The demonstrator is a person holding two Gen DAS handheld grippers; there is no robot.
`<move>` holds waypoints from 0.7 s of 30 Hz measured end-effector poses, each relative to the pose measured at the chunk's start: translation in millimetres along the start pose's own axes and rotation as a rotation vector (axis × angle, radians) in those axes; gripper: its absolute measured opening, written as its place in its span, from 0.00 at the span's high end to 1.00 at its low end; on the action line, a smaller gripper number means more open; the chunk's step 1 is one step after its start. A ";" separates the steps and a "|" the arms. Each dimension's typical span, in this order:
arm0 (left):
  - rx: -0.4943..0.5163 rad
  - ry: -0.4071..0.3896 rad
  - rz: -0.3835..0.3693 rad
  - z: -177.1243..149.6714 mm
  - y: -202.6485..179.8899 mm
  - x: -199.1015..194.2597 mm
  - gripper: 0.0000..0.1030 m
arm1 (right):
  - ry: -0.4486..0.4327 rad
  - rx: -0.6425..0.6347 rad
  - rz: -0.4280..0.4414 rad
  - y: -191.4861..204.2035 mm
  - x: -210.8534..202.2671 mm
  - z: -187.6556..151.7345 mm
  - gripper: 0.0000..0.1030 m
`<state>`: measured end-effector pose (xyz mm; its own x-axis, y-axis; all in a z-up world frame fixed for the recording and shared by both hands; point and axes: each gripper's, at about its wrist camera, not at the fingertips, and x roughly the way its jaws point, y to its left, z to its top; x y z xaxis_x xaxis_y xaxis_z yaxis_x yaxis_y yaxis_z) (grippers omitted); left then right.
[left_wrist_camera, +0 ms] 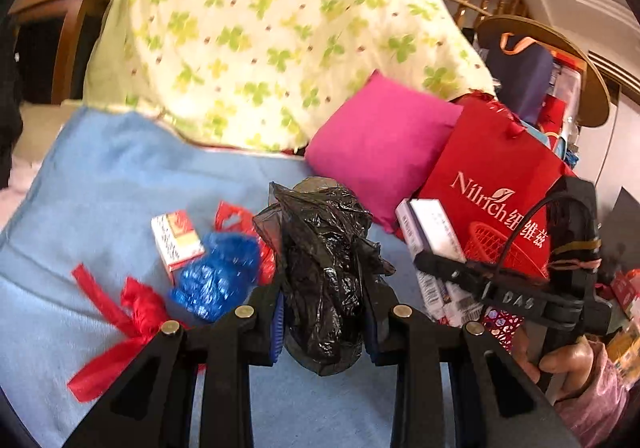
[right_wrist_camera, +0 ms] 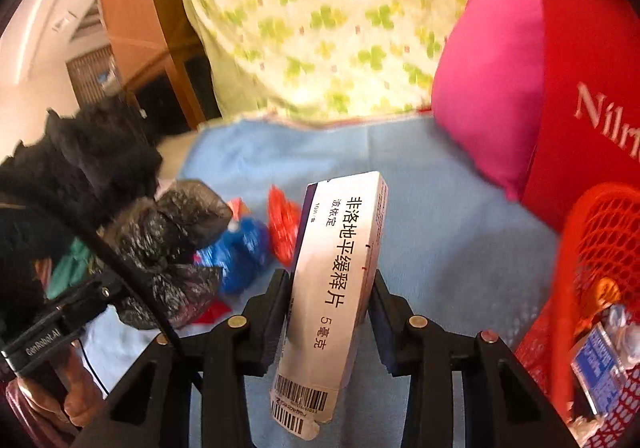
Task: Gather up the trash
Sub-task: 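Carry the black bag and white box over the red basket with both grippers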
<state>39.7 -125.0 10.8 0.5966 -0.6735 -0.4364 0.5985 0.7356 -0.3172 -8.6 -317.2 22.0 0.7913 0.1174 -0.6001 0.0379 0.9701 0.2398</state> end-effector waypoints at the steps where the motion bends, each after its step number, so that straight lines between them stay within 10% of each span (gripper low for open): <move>1: 0.014 -0.007 0.001 1.4 -4.3 -0.6 0.68 | -0.023 0.000 0.005 -0.5 -0.3 1.2 0.60; 21: 0.135 -0.002 0.018 7.4 -78.3 8.8 0.68 | -0.305 0.075 -0.023 -42.2 -85.8 2.1 0.60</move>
<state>2.1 -189.1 38.1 0.6086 -0.6609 -0.4391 0.6546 0.7310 -0.1930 -76.8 -368.7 65.0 0.9359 0.0150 -0.3519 0.0941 0.9521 0.2909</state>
